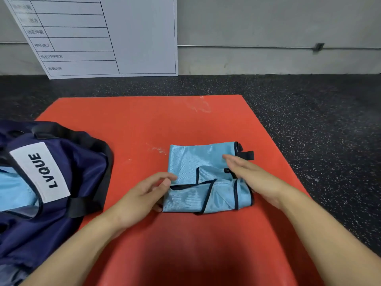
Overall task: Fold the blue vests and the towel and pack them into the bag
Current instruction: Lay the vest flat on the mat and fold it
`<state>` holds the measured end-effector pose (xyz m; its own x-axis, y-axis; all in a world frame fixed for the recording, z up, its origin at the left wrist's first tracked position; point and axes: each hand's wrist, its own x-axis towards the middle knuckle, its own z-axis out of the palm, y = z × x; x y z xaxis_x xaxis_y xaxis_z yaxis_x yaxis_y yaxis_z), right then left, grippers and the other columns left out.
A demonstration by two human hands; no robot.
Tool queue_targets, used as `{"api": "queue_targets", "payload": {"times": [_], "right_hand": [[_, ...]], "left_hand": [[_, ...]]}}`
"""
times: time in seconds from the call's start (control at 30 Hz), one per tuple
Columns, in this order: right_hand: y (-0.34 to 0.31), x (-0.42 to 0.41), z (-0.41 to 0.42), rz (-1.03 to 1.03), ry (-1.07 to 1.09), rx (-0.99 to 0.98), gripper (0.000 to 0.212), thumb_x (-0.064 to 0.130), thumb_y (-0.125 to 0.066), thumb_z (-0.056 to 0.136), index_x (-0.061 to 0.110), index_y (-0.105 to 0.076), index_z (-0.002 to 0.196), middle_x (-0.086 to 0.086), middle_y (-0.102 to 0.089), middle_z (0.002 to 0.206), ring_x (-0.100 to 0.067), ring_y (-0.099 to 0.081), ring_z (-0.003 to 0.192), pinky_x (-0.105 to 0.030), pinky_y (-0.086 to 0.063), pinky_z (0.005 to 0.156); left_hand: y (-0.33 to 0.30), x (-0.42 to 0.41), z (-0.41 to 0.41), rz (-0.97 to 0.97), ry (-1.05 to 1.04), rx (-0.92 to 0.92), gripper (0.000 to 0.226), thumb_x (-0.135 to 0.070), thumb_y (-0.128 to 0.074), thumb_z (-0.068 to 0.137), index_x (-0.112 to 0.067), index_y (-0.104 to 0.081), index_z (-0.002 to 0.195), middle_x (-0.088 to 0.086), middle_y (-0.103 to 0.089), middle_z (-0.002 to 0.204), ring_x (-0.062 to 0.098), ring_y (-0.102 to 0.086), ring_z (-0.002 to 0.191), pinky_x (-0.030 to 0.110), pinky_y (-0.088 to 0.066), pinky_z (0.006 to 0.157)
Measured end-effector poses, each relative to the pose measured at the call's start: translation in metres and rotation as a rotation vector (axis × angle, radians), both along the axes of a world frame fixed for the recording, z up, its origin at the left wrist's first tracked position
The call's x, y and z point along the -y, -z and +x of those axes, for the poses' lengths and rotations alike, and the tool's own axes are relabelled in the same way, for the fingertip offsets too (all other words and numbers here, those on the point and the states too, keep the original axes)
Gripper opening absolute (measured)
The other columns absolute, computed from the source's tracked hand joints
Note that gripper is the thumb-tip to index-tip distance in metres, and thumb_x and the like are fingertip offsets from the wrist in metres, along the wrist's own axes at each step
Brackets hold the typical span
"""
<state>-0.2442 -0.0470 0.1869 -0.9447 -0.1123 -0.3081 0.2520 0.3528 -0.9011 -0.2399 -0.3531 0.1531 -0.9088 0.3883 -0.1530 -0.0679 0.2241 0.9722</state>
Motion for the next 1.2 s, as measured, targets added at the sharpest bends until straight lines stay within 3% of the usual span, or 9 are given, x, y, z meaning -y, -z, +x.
{"api": "queue_targets", "payload": {"times": [0.13,0.2,0.33,0.43,0.6,0.7,0.87,1.0,1.2], "right_hand": [[-0.011,-0.023,0.022,-0.225,-0.124,0.037,0.048,0.045,-0.055,0.097,0.054,-0.047,0.144,0.02,-0.058,0.143,0.0,-0.055,0.13,-0.029,-0.044,0.109],[-0.011,-0.028,0.028,-0.131,-0.212,0.0,0.053,0.034,-0.064,0.094,0.051,-0.051,0.143,0.014,-0.062,0.141,-0.002,-0.052,0.134,-0.031,-0.038,0.117],[-0.015,-0.027,0.034,0.013,-0.465,-0.003,0.041,0.021,-0.069,0.092,0.027,-0.068,0.133,0.016,-0.062,0.139,0.0,-0.05,0.136,-0.013,-0.035,0.111],[-0.01,-0.029,0.031,0.154,-0.531,-0.03,0.029,0.019,-0.074,0.093,0.028,-0.076,0.12,0.014,-0.068,0.13,-0.002,-0.056,0.129,-0.016,-0.036,0.111],[-0.006,-0.02,0.018,0.215,-0.332,-0.233,0.036,0.007,-0.073,0.093,0.028,-0.073,0.122,0.021,-0.068,0.129,0.005,-0.054,0.128,-0.013,-0.034,0.11],[-0.006,-0.008,0.009,0.089,-0.142,-0.306,0.048,0.0,-0.07,0.092,0.029,-0.067,0.13,0.021,-0.064,0.135,0.011,-0.049,0.13,-0.005,-0.033,0.106],[0.014,0.001,-0.003,0.205,-0.158,-0.163,0.06,0.0,-0.07,0.089,0.039,-0.063,0.134,0.028,-0.053,0.143,0.014,-0.039,0.136,-0.025,-0.025,0.123],[0.002,0.004,0.003,0.081,-0.218,-0.207,0.068,-0.011,-0.066,0.087,0.035,-0.062,0.137,0.033,-0.056,0.139,0.018,-0.037,0.135,-0.007,-0.024,0.114],[0.012,-0.004,0.014,0.212,-0.297,-0.161,0.074,-0.012,-0.06,0.088,0.042,-0.06,0.138,0.034,-0.053,0.14,0.018,-0.037,0.136,-0.015,-0.024,0.118]], "left_hand": [[-0.007,0.009,0.009,-0.09,0.21,-0.075,0.03,-0.037,-0.051,0.097,-0.027,-0.077,0.107,-0.009,-0.07,0.094,0.001,-0.057,0.084,0.015,-0.043,0.079],[-0.007,0.008,0.011,-0.103,0.242,-0.107,0.027,-0.031,-0.056,0.096,-0.021,-0.079,0.106,-0.006,-0.076,0.105,0.003,-0.066,0.097,0.015,-0.045,0.088],[-0.007,0.01,0.009,-0.141,0.327,-0.148,0.023,-0.029,-0.061,0.096,-0.02,-0.082,0.101,-0.004,-0.076,0.103,0.012,-0.07,0.104,0.021,-0.048,0.097],[-0.007,0.011,0.007,-0.196,0.38,-0.133,0.019,-0.03,-0.064,0.096,-0.024,-0.081,0.104,-0.007,-0.075,0.105,0.009,-0.069,0.106,0.02,-0.048,0.098],[-0.001,0.006,-0.002,-0.16,0.097,-0.238,0.022,-0.048,-0.073,0.087,-0.038,-0.079,0.106,-0.01,-0.062,0.073,0.01,-0.05,0.067,0.033,-0.036,0.065],[0.003,0.001,-0.01,-0.046,-0.047,-0.214,0.038,-0.057,-0.071,0.075,-0.041,-0.076,0.11,0.001,-0.052,0.073,0.015,-0.043,0.068,0.032,-0.032,0.066],[0.015,-0.011,-0.014,-0.023,-0.06,-0.098,0.027,-0.01,-0.072,0.093,-0.023,-0.073,0.117,-0.015,-0.039,0.053,0.001,-0.032,0.052,0.018,-0.027,0.054],[0.018,-0.004,-0.011,-0.115,-0.008,-0.085,0.03,-0.013,-0.075,0.091,-0.031,-0.075,0.115,-0.008,-0.024,0.053,0.01,-0.019,0.052,0.026,-0.015,0.05],[0.019,0.003,0.009,-0.137,0.021,-0.067,0.035,-0.007,-0.071,0.093,-0.032,-0.075,0.116,-0.007,-0.024,0.051,0.01,-0.018,0.05,0.026,-0.015,0.05]]}}
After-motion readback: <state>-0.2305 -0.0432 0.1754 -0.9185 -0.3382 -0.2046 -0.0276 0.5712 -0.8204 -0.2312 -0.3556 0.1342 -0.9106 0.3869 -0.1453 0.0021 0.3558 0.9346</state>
